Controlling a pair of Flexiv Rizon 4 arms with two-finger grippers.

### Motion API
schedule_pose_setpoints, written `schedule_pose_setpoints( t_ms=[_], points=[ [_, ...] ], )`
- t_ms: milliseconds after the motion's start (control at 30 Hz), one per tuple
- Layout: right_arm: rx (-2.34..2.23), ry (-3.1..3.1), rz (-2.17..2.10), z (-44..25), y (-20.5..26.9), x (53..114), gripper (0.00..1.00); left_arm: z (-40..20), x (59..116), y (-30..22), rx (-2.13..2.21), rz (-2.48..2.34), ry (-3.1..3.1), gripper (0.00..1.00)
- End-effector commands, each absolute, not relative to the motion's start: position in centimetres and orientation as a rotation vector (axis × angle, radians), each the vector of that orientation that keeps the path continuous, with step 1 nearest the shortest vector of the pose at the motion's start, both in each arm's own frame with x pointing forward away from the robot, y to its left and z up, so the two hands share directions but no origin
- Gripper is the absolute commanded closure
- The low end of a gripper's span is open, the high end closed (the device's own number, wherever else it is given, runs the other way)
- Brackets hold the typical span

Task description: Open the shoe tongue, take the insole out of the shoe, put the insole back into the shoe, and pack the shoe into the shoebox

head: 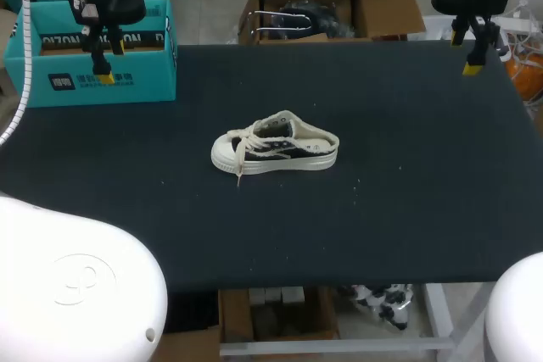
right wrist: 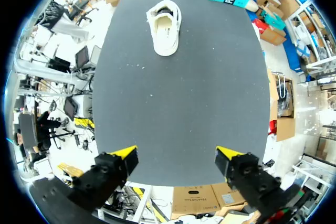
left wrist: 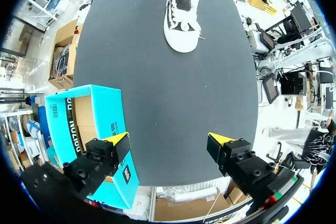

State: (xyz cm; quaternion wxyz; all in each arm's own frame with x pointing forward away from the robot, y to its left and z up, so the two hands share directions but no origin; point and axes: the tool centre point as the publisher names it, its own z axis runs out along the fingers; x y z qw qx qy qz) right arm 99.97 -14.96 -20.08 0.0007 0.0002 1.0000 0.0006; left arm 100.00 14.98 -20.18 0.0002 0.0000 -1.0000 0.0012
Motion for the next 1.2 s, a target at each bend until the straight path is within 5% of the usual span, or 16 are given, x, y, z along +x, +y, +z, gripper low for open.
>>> schedule_pose_setpoints(
  t_ms=[33, 767, 1200],
  points=[
    [0.001, 3.14, 0.001, -20.1, -15.0, 100.0, 0.0, -20.1, 100.0, 15.0, 0.0, 0.001, -3.14, 0.0],
    [0.001, 3.14, 0.001, -20.1, -15.0, 100.0, 0.0, -20.3, 99.8, 14.4, -0.041, 0.029, -3.142, 0.0],
    [0.058, 3.092, 0.455, -23.3, -9.4, 97.4, 0.0, -20.7, 97.6, 9.8, 0.635, -0.005, -3.123, 0.0]
  ],
)
